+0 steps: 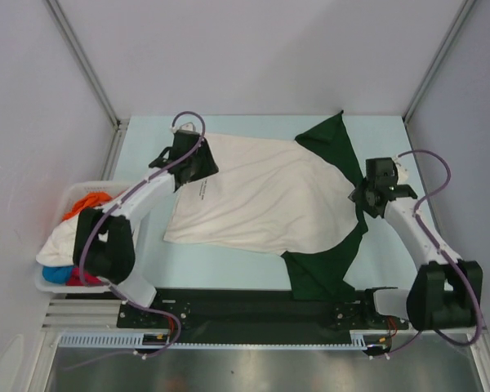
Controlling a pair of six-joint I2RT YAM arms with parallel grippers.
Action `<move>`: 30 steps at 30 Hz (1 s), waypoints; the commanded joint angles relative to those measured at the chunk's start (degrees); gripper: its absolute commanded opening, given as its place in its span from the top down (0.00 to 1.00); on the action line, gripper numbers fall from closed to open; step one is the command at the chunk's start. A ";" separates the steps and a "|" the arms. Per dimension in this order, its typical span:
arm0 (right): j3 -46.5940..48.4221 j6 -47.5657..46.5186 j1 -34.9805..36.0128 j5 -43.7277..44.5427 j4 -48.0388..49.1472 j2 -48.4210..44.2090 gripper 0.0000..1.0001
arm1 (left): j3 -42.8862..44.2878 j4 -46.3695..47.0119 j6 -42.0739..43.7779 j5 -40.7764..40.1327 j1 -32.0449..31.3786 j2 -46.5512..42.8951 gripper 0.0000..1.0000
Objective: Fold and stack the t-shirts
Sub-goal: Flatten the tshirt out
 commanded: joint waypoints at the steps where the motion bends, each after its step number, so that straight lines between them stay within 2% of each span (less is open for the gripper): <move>1: 5.26 -7.83 -4.03 -0.05 14.50 6.60 0.51 | 10.48 2.04 2.10 4.61 1.62 7.21 0.42; 3: 7.20 -9.41 -5.10 -0.13 19.07 12.47 0.59 | 14.01 2.83 1.57 7.68 3.11 13.18 0.43; 6: 11.76 -9.77 -6.84 0.04 21.98 18.64 0.63 | 22.53 2.13 1.31 10.94 4.61 21.71 0.43; 7: 13.08 -9.77 -7.12 -0.65 22.16 22.58 0.64 | 26.99 1.52 1.22 11.21 4.87 24.08 0.43; 10: 17.92 -9.60 -7.21 -1.71 23.30 30.49 0.63 | 33.08 0.72 0.17 12.96 5.84 30.33 0.43; 13: 23.28 -9.68 -7.30 -2.24 23.48 37.43 0.62 | 36.51 1.33 -2.63 14.98 6.89 35.08 0.42; 15: 27.14 -10.03 -7.39 -2.59 23.57 40.62 0.63 | 37.58 2.38 -5.18 17.00 7.51 37.28 0.42; 18: 31.44 -11.43 -7.47 -3.73 24.01 45.63 0.69 | 38.11 4.84 -7.82 19.91 8.56 40.18 0.42; 25: 37.26 -10.39 -9.40 -3.03 21.90 52.93 0.71 | 38.46 7.30 -11.17 20.70 10.50 43.35 0.41; 30: 43.49 -9.95 -11.08 -6.81 18.92 59.25 0.72 | 39.51 9.42 -14.68 23.33 11.38 47.47 0.41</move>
